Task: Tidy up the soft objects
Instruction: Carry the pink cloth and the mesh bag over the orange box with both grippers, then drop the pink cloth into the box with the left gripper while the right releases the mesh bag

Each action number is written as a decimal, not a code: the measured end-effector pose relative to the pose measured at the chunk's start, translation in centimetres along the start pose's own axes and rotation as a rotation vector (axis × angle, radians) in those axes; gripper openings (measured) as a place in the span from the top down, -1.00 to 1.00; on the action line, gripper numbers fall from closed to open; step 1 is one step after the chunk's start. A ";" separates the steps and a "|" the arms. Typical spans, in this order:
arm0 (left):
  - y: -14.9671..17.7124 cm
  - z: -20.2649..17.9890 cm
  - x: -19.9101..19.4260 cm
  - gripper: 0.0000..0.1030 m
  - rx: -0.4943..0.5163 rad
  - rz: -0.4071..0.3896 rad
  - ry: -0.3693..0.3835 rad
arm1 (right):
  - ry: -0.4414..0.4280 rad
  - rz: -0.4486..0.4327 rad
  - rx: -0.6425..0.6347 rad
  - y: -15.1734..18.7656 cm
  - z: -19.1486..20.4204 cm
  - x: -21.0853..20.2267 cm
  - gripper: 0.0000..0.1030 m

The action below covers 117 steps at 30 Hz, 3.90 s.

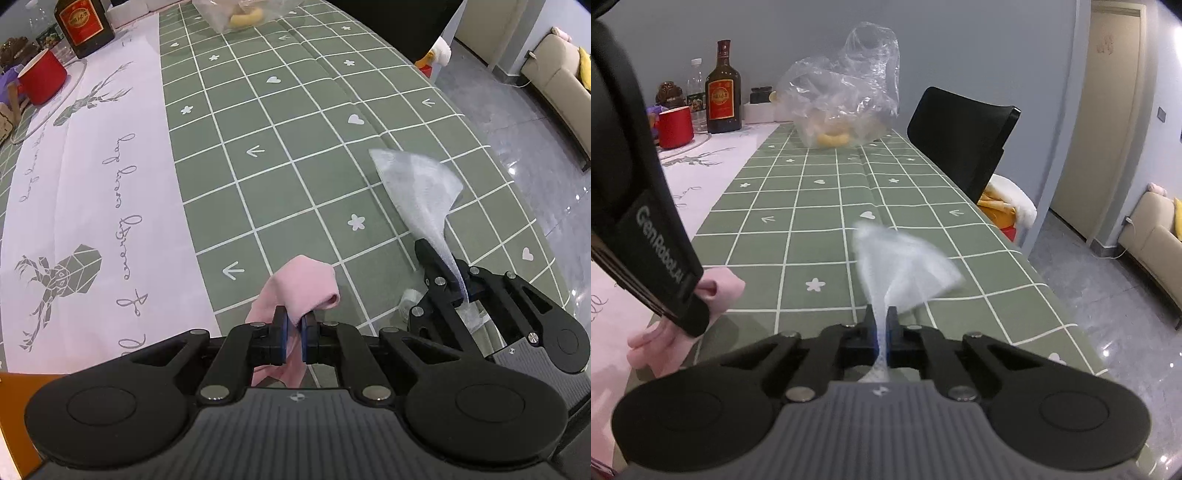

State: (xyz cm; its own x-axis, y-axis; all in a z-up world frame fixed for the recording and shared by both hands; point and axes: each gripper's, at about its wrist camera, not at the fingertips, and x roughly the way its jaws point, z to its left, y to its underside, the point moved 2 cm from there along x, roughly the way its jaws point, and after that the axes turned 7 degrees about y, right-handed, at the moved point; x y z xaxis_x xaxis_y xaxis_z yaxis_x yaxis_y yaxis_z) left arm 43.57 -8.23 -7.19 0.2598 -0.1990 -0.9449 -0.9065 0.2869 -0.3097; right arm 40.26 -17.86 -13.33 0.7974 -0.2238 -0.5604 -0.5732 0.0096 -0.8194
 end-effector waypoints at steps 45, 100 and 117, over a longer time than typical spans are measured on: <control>26.4 7.1 -30.9 0.86 -0.029 -0.784 -0.142 | -0.639 -0.352 0.011 -6.2 7.1 -29.6 1.00; 36.8 11.2 -25.4 -0.90 -0.126 -1.001 -0.326 | -0.582 -0.171 -0.342 -0.7 14.8 -29.5 -0.95; 37.3 3.4 -24.8 -0.89 -0.228 -0.924 -0.351 | -0.344 -0.274 -0.039 11.4 0.0 -35.6 -0.95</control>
State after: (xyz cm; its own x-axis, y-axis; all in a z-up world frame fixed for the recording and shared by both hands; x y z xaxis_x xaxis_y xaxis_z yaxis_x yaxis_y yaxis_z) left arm 4.46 10.61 4.35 0.9412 0.0444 -0.3349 -0.3337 -0.0326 -0.9421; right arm 5.33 -9.80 -2.74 0.9336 0.1248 -0.3357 -0.3330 -0.0431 -0.9420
